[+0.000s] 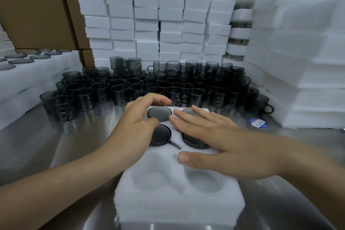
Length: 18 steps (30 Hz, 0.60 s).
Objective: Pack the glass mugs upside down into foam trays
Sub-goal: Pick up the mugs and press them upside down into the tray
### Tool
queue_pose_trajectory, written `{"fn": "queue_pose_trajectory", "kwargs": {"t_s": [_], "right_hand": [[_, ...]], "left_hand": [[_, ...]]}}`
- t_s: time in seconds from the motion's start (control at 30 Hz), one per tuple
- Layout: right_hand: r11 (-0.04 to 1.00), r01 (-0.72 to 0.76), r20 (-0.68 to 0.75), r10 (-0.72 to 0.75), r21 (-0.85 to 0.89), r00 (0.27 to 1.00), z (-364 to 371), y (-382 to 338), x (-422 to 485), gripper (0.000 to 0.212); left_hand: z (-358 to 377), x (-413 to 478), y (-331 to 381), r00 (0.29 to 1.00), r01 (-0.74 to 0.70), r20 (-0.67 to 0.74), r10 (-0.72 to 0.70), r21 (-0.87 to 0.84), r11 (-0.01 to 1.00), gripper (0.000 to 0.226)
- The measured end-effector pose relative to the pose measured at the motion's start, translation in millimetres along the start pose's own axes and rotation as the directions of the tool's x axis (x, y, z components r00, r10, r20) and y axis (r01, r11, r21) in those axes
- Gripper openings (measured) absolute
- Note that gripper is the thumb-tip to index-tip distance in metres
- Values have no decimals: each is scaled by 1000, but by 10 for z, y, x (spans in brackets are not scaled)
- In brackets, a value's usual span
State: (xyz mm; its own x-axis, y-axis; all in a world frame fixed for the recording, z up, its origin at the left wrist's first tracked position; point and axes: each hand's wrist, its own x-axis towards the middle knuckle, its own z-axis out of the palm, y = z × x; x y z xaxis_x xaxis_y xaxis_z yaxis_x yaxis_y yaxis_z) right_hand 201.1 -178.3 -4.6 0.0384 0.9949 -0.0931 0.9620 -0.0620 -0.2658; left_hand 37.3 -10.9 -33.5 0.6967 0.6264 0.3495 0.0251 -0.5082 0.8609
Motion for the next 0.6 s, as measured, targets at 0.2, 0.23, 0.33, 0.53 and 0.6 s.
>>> {"fn": "queue_pose_trajectory", "kwargs": {"t_s": [0.2,0.23,0.33,0.53,0.6], "right_hand": [[982,-4,-140,31,188,990,48,7,46,82],[976,-12,-204,58,217,977,39,67,68,80],[971,-180,-409,229,157,883,-11,481,131,77],[796,-558,-510,590,235,626,-93,1343,86,79],[772,-596,-497,615,220,613,-75,1445,73,79]], "left_hand": [[7,-2,37,999,44,19,-43,-45,998,55],[6,-2,38,998,52,24,-51,-44,998,56],[-5,11,17,996,80,37,-78,-64,995,57],[-15,22,-30,994,107,44,-104,-57,993,53],[-19,24,-28,994,105,47,-103,-49,993,52]]}}
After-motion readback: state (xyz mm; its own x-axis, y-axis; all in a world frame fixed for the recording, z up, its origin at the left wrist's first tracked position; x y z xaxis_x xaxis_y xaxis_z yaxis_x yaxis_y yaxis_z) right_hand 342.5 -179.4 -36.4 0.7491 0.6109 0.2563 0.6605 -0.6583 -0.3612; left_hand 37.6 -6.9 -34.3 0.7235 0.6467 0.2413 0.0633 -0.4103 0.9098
